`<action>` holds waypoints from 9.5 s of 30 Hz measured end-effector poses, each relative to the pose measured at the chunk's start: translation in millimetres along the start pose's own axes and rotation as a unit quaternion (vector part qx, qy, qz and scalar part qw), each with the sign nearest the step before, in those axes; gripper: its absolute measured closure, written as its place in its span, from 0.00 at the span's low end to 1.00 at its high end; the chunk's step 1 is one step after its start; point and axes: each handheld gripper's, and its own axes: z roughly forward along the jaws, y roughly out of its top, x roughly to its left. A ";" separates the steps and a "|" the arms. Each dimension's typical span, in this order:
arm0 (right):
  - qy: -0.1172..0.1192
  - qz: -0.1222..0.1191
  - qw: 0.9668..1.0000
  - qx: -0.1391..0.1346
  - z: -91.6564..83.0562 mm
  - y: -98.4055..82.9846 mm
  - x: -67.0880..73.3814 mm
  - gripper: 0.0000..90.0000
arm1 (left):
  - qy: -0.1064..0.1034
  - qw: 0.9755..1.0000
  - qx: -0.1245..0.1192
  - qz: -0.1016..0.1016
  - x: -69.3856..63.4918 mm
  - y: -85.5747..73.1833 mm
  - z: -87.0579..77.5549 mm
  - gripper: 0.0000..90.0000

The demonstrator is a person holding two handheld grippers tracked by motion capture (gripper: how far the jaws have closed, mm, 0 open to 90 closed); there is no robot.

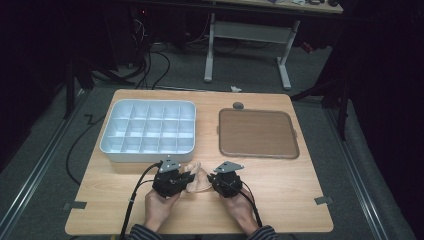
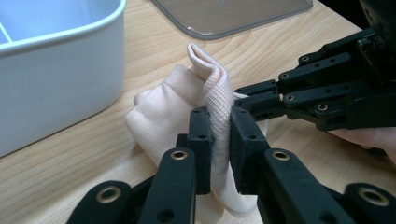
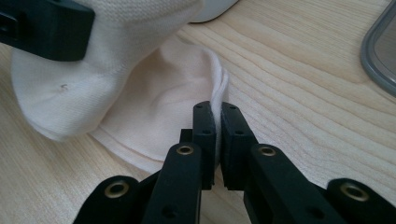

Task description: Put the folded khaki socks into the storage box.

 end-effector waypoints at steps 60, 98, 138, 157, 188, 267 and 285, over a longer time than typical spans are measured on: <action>0.017 0.010 0.999 -0.038 -25.2 3.1 0.6 0.87 | 0.038 0.999 0.017 0.003 1.3 -6.7 -7.3 0.53; -0.014 -0.024 0.999 -0.025 -7.9 10.9 14.2 0.99 | 0.084 0.995 0.055 -0.011 12.3 -22.6 15.9 0.49; 0.030 -0.052 0.997 -0.040 -5.6 9.4 34.3 0.94 | 0.065 0.995 0.026 -0.066 37.2 0.4 6.0 0.49; 0.032 -0.056 0.998 -0.021 4.1 -2.0 37.9 0.98 | 0.011 0.996 0.030 -0.088 43.7 -1.9 25.0 0.67; 0.047 -0.062 0.997 -0.017 1.3 -4.7 47.9 0.96 | -0.006 0.997 0.018 -0.072 31.5 -3.5 8.8 0.95; 0.025 0.017 0.999 -0.031 -7.0 1.2 15.4 0.69 | -0.022 0.998 -0.016 -0.054 20.6 2.6 -6.7 0.97; 0.029 -0.006 0.999 -0.013 4.5 2.1 21.0 0.91 | -0.034 0.999 -0.006 -0.034 10.4 13.4 3.0 0.97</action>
